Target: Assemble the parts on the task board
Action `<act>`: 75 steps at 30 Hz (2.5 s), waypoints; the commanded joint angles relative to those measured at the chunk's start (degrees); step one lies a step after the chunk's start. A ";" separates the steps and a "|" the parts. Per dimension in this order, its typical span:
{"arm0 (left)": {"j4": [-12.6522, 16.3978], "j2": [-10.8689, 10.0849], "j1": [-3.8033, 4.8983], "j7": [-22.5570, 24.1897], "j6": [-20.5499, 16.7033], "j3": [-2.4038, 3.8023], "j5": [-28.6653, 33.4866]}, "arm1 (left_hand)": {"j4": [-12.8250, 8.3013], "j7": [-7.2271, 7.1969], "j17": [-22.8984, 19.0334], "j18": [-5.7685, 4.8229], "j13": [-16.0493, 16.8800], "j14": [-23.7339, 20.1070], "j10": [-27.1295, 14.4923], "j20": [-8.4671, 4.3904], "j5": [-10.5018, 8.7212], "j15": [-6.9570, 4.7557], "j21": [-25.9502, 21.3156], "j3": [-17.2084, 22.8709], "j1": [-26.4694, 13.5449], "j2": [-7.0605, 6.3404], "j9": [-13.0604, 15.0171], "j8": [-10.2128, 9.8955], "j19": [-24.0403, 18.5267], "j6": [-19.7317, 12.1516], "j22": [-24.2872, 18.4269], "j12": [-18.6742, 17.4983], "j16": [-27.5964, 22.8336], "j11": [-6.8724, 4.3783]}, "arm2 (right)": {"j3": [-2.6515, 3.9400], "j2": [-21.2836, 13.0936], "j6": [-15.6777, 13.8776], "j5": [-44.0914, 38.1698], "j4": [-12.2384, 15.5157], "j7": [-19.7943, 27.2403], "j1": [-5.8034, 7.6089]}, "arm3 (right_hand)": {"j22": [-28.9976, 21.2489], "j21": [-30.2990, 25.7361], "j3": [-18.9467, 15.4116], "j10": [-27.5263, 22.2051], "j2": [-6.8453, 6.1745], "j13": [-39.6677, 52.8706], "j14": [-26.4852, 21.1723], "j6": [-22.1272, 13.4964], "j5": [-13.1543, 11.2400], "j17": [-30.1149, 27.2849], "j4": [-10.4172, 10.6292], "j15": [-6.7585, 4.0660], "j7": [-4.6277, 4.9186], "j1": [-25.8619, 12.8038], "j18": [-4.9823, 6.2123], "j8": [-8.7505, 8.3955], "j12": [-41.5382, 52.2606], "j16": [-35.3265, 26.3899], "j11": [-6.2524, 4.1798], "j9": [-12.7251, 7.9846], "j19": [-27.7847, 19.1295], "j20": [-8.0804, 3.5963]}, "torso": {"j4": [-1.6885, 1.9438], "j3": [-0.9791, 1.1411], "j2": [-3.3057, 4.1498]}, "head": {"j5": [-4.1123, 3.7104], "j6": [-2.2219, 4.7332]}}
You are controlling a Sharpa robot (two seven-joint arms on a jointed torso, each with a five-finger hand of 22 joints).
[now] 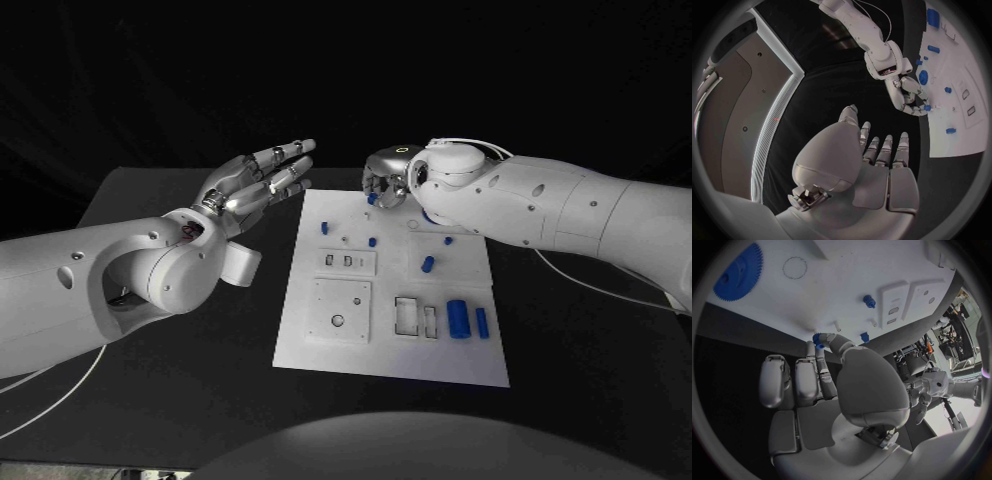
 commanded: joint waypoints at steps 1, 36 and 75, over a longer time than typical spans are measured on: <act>0.11 0.11 0.05 0.06 1.01 0.05 -0.35 | -0.01 -0.01 0.02 0.20 0.07 0.06 -0.02 0.28 0.37 0.47 0.35 0.45 0.73 0.12 0.13 0.47 -0.06 0.93 -0.09 0.40 0.28 0.62 | -0.06 -0.04 1.94 -0.36 0.18 -1.28 -0.20 | -0.34 -0.90 0.39 -2.79 -0.51 0.04 -1.30 -1.91 -0.45 -1.34 -0.10 0.53 -0.44 -0.20 0.17 -1.40 -1.11 -0.78 0.89 -0.59 -1.04 0.47 | -0.04 0.03 -0.04 | -0.01 0.01; -0.35 -0.47 0.03 -0.31 1.08 0.03 -0.35 | -0.41 0.37 0.06 0.15 0.06 0.19 -0.07 0.29 0.76 0.62 0.47 1.06 1.87 0.21 0.25 1.06 0.07 2.33 -0.09 0.62 0.67 1.05 | -0.10 -11.57 -12.81 1.08 11.33 6.36 1.70 | -2.32 -6.43 -2.18 -6.70 1.07 0.63 -7.78 -4.56 -9.95 -10.53 1.62 1.59 -2.07 1.74 1.42 -3.96 2.76 -3.45 1.59 -9.01 -5.69 2.08 | -0.59 -0.09 0.16 | 0.22 0.01; -0.14 -0.39 0.05 -0.57 1.24 0.06 -0.35 | -0.67 0.54 0.11 0.13 0.15 0.38 0.15 0.31 1.14 0.78 0.59 1.46 2.61 0.18 0.28 1.34 0.25 2.85 -0.08 1.16 1.06 1.26 | -0.13 -2.64 0.87 -7.11 4.03 5.06 -0.95 | -4.02 -12.26 -0.89 -14.74 0.06 -3.94 -13.73 -3.18 -7.88 -18.63 -3.34 -0.85 -1.81 9.21 2.65 -5.70 -5.19 -8.39 -2.35 -12.06 -11.25 -0.07 | 0.25 -0.15 0.15 | -0.37 0.01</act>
